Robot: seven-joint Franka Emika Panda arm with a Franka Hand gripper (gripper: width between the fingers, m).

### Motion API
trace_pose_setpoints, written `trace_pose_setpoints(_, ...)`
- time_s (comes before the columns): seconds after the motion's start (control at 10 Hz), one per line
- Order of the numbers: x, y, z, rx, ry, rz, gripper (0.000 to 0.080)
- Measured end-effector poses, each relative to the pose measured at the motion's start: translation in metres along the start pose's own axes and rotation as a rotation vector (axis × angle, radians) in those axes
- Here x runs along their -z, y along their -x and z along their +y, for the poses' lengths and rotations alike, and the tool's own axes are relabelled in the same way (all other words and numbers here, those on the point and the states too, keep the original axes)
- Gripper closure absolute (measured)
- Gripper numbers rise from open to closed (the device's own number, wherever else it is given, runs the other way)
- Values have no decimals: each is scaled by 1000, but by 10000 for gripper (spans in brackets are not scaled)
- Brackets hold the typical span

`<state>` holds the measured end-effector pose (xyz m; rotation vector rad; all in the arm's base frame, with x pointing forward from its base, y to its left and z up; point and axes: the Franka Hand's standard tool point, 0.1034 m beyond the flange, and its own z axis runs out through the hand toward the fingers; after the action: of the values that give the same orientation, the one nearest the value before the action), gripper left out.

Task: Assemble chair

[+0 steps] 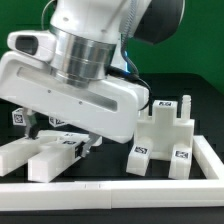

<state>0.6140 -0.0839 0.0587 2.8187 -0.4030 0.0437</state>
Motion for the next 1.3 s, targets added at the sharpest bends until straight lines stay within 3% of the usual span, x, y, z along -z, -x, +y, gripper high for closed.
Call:
trace_pose_setpoints(0.3, 0, 0, 3, 1, -5, -4, 150)
trace_pose_setpoints(0.5, -5, 2, 19, -40, -86, -12, 150)
trace_pose_setpoints(0.6, -18, 14, 19, -55, -115, -20, 150)
trace_pose_setpoints(0.7, -27, 23, 9, -67, -129, -17, 150)
trace_pose_setpoints(0.9, -32, 31, -11, -64, -140, -17, 150)
trace_pose_setpoints(1.3, -34, 34, -16, -86, -136, -32, 192)
